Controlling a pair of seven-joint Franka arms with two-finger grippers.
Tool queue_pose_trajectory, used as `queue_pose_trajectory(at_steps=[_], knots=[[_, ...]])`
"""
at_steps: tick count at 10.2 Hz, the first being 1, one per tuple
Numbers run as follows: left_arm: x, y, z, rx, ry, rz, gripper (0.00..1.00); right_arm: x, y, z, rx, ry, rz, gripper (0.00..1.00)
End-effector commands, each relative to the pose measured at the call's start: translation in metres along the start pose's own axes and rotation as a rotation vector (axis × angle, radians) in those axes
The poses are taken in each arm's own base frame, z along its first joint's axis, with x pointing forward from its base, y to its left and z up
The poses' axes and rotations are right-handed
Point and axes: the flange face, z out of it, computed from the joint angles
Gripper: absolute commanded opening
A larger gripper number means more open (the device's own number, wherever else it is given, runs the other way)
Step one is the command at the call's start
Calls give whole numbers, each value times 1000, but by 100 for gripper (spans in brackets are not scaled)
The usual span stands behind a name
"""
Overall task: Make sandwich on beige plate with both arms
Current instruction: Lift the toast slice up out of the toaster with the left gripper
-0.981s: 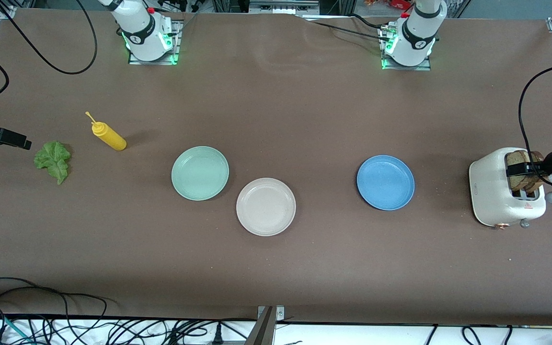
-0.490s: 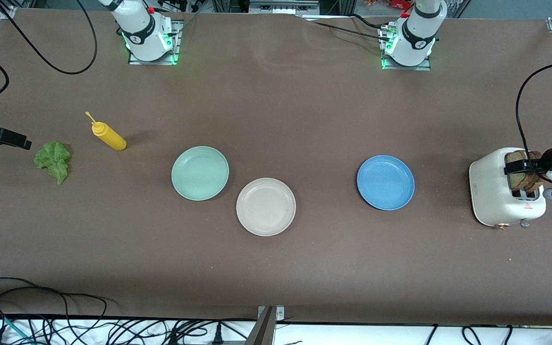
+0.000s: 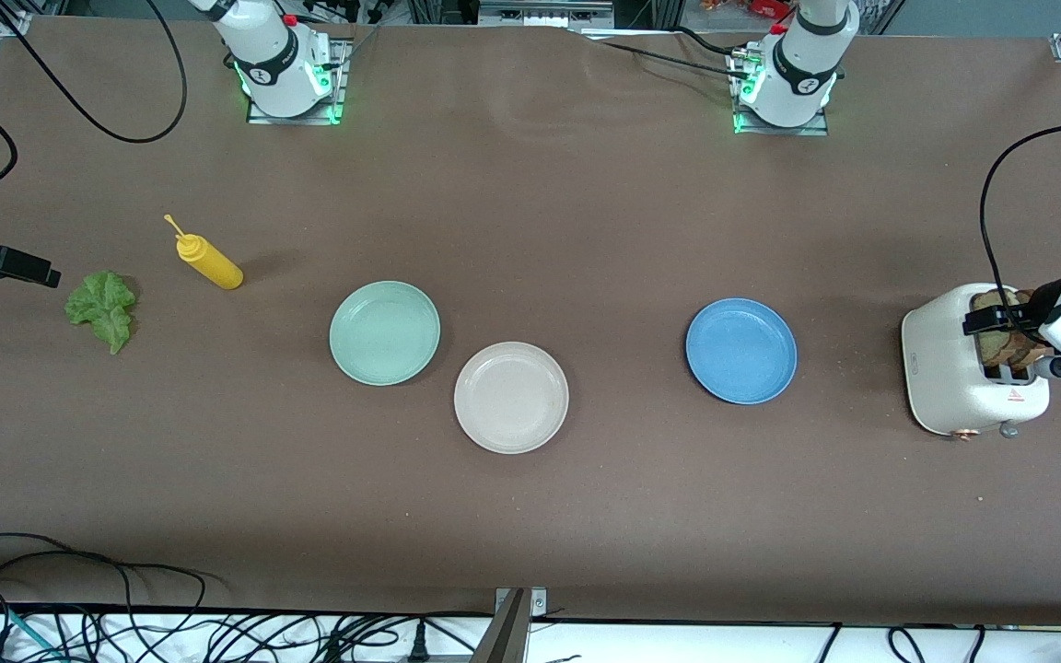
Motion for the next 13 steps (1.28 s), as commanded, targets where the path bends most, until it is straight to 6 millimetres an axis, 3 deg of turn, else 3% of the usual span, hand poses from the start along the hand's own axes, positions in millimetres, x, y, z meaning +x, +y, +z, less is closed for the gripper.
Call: queue_pose_trajectory(at_steps=[1,6,11,13], knots=[[-11,-1,-4,-21,12,43,1,-4,0,-4,2,0,-4,100],[-7,3,-21,-20,13,94,0,-4,0,-3,2,-1,-4,100],[4,14,-112,-113,-43,62,0,-4,1,-3,2,0,-3,100],[7,54,-134,-190,-64,116,0,-4,0,-3,1,0,-4,100]])
